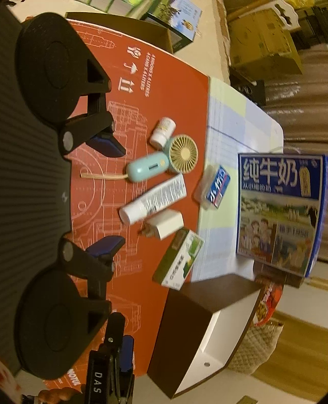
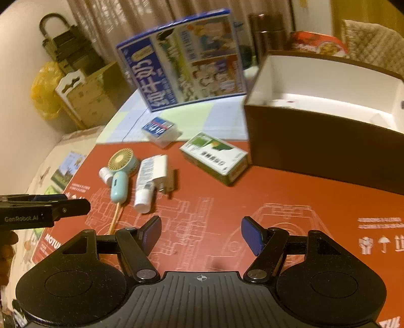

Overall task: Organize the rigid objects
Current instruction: 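Move the left tool to the white pill bottle while the right tool approaches the white plug charger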

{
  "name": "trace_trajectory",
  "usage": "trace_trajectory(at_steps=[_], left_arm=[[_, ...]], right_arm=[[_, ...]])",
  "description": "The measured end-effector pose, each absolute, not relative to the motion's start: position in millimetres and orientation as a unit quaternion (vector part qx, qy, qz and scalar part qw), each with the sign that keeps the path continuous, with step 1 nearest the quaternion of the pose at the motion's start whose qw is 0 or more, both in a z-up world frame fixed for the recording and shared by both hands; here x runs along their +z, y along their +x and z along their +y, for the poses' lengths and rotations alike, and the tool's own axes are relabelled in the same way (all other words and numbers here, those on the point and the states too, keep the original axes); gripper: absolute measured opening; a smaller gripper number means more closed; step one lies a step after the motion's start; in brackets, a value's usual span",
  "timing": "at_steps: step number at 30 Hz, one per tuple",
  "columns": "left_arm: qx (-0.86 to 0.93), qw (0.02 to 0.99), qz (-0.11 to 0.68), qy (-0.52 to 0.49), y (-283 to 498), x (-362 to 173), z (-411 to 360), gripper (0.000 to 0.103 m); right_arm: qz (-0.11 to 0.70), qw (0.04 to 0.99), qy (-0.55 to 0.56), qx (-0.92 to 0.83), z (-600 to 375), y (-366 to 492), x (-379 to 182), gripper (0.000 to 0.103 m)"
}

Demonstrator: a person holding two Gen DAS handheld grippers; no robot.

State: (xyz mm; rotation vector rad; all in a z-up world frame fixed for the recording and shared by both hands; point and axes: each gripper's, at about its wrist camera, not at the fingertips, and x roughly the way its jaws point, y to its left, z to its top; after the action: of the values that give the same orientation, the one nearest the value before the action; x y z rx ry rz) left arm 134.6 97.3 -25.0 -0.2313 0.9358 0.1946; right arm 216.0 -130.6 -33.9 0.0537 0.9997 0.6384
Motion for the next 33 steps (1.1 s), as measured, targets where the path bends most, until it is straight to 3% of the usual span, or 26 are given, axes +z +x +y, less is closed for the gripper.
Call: trace_trajectory(at_steps=[33], left_arm=[[0.114, 0.869, 0.47, -0.104, 188.3, -73.7, 169.5, 0.064]], right_arm=[[0.447, 0.824, -0.035, 0.347, -17.1, 278.5, -75.6, 0.066]])
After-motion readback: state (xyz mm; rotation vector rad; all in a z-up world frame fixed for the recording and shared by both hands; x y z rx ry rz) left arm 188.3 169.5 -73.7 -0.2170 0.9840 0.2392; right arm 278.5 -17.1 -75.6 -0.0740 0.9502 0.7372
